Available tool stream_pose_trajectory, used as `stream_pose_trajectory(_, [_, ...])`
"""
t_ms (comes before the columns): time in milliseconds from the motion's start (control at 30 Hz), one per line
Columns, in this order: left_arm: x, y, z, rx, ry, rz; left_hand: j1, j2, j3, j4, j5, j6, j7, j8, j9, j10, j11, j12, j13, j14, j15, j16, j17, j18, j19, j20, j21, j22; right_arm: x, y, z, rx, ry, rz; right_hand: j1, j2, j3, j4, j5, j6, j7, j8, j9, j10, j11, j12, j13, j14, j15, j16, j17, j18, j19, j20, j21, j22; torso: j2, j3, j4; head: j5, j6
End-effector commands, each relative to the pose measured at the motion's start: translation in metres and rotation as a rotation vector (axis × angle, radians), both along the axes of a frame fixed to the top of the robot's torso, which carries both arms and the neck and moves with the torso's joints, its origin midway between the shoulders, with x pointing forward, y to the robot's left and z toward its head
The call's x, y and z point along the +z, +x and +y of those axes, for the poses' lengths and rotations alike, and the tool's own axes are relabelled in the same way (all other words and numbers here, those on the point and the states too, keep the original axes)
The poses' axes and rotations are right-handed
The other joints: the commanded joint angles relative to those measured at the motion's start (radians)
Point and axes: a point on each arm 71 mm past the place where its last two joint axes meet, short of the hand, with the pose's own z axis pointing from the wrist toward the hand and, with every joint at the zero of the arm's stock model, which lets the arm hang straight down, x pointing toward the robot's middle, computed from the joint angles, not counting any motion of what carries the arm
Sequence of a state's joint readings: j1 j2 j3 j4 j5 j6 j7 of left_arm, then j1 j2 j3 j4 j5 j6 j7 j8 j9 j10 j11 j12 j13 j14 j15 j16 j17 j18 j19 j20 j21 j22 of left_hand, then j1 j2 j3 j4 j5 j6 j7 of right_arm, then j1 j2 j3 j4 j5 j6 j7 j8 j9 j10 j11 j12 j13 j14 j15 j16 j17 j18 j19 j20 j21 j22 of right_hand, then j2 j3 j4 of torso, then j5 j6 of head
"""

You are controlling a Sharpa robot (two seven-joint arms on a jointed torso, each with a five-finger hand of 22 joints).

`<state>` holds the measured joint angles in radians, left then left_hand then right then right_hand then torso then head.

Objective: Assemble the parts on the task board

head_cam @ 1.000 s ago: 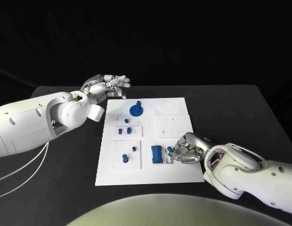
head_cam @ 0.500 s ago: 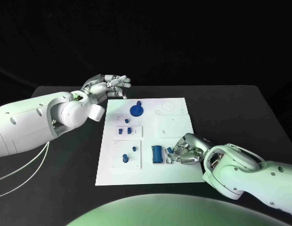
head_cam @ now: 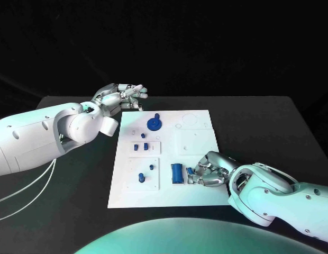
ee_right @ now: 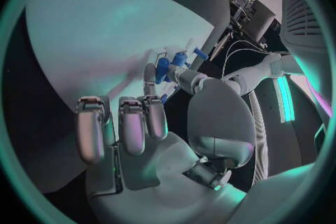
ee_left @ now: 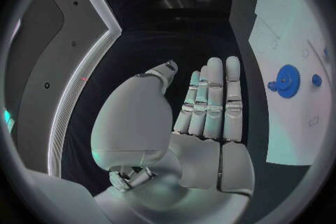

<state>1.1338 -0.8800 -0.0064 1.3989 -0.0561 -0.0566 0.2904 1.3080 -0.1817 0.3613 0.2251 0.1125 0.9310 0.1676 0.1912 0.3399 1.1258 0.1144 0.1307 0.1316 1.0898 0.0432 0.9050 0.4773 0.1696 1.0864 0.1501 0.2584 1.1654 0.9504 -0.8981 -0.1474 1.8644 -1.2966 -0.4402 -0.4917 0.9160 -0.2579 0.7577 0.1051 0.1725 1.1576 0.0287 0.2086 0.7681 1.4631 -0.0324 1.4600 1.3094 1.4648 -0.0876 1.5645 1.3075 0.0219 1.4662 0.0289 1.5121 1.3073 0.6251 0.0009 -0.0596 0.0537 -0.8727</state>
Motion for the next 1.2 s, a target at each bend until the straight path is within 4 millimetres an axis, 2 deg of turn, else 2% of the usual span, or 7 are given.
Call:
stream_pose_trajectory(33, [0.0012, -0.0007, -0.0024, -0.018, -0.014, -0.001, 0.002, 0.008, -0.005, -0.003, 0.003, -0.007, 0.002, 0.004, 0.001, -0.009, -0.001, 0.005, 0.001, -0.007, 0.003, -0.003, 0.0, 0.009, 0.005, 0.001, -0.005, -0.001, -0.0005, -0.0014, 0.0016, 0.017, -0.001, 0.006, -0.005, 0.004, 0.002, -0.007, 0.004, 0.009, 0.0, -0.001, -0.001, 0.066, -0.007, 0.005, 0.196, 0.106, -0.006, 0.006, 0.263, -0.009, 0.079, -0.008, 0.004, 0.246, 0.0, 0.0002, -0.0004, 0.002, 0.0])
stream_pose_trajectory(167, [0.0011, -0.0007, -0.0026, -0.019, -0.014, -0.001, 0.002, 0.008, -0.005, -0.003, 0.003, -0.007, 0.002, 0.004, 0.001, -0.009, -0.001, 0.005, 0.001, -0.007, 0.003, -0.003, 0.0, 0.009, 0.005, 0.001, -0.005, -0.001, -0.001, -0.0008, 0.0012, 0.015, -0.002, 0.005, -0.016, 0.003, -0.003, -0.002, -0.007, 0.01, 0.002, -0.002, -0.003, 0.065, -0.006, 0.004, 0.196, 0.106, -0.006, 0.006, 0.263, -0.009, 0.079, -0.009, 0.004, 0.246, 0.0, -0.0003, -0.0004, 0.002, 0.0])
stream_pose_trajectory(267, [0.0011, -0.0007, -0.0026, -0.019, -0.014, -0.001, 0.002, 0.008, -0.005, -0.003, 0.003, -0.007, 0.002, 0.004, 0.001, -0.009, -0.001, 0.005, 0.001, -0.007, 0.003, -0.003, 0.0, 0.009, 0.005, 0.001, -0.005, -0.001, -0.0012, -0.0003, 0.0008, 0.011, 0.001, 0.004, -0.067, 0.003, -0.062, 0.04, -0.117, 0.015, 0.004, -0.008, -0.01, 0.062, -0.003, -0.006, 0.191, 0.106, -0.004, 0.006, 0.263, -0.008, 0.077, -0.008, -0.001, 0.245, 0.0, -0.0003, -0.0005, 0.004, 0.0])
stream_pose_trajectory(333, [0.0011, -0.0008, -0.0025, -0.019, -0.013, 0.0, 0.003, 0.008, -0.006, -0.003, 0.003, -0.006, 0.001, 0.004, 0.001, -0.009, -0.001, 0.005, 0.001, -0.007, 0.003, -0.003, 0.0, 0.009, 0.005, 0.001, -0.006, -0.001, -0.0013, 0.0, 0.0007, 0.009, 0.003, 0.003, -0.072, 0.004, -0.15, 0.069, -0.121, 0.017, 0.004, -0.011, -0.014, 0.06, -0.004, -0.011, 0.189, 0.106, -0.004, 0.006, 0.263, -0.008, 0.077, -0.008, -0.002, 0.245, 0.0, -0.0002, -0.0002, 0.003, 0.0])
stream_pose_trajectory(367, [0.0011, -0.0008, -0.0025, -0.019, -0.013, 0.0, 0.003, 0.008, -0.006, -0.003, 0.003, -0.006, 0.001, 0.004, 0.001, -0.009, -0.001, 0.005, 0.001, -0.007, 0.003, -0.003, 0.0, 0.009, 0.005, 0.001, -0.006, -0.001, -0.0013, 0.0001, 0.0008, 0.009, 0.004, 0.004, -0.027, 0.034, -0.285, 0.112, -0.119, 0.019, 0.001, -0.015, -0.018, 0.059, -0.003, -0.015, 0.188, 0.106, -0.006, 0.006, 0.263, -0.007, 0.076, -0.008, -0.003, 0.244, 0.0, -0.0001, -0.0001, 0.003, 0.0])
stream_pose_trajectory(433, [0.0012, -0.0008, -0.0024, -0.019, -0.013, 0.0, 0.003, 0.008, -0.006, -0.003, 0.003, -0.006, 0.001, 0.004, 0.001, -0.009, -0.001, 0.005, 0.001, -0.007, 0.003, -0.003, 0.0, 0.009, 0.005, 0.001, -0.006, -0.001, -0.0014, 0.0002, 0.001, 0.009, 0.005, 0.004, 0.015, 0.043, -0.377, 0.179, -0.117, 0.021, 0.002, -0.016, -0.02, 0.059, -0.002, -0.018, 0.188, 0.106, -0.005, 0.006, 0.263, -0.007, 0.075, -0.008, -0.005, 0.244, 0.0, -0.0002, 0.0002, 0.003, 0.0])
stream_pose_trajectory(1200, [0.0011, -0.0008, -0.0008, -0.013, -0.01, 0.0, 0.004, 0.009, -0.008, -0.001, 0.002, -0.007, 0.002, 0.005, 0.001, -0.009, -0.001, 0.005, 0.001, -0.007, 0.003, -0.003, 0.0, 0.009, 0.006, 0.001, -0.007, -0.002, 0.0014, -0.0046, -0.0073, 0.031, 0.011, 0.015, 0.148, 0.047, -0.37, 0.167, -0.092, 0.018, 0.004, -0.025, -0.027, 0.059, -0.004, -0.019, 0.188, 0.106, -0.005, 0.006, 0.263, -0.007, 0.075, -0.008, -0.007, 0.243, -0.001, 0.001, -0.0022, 0.006, 0.0])
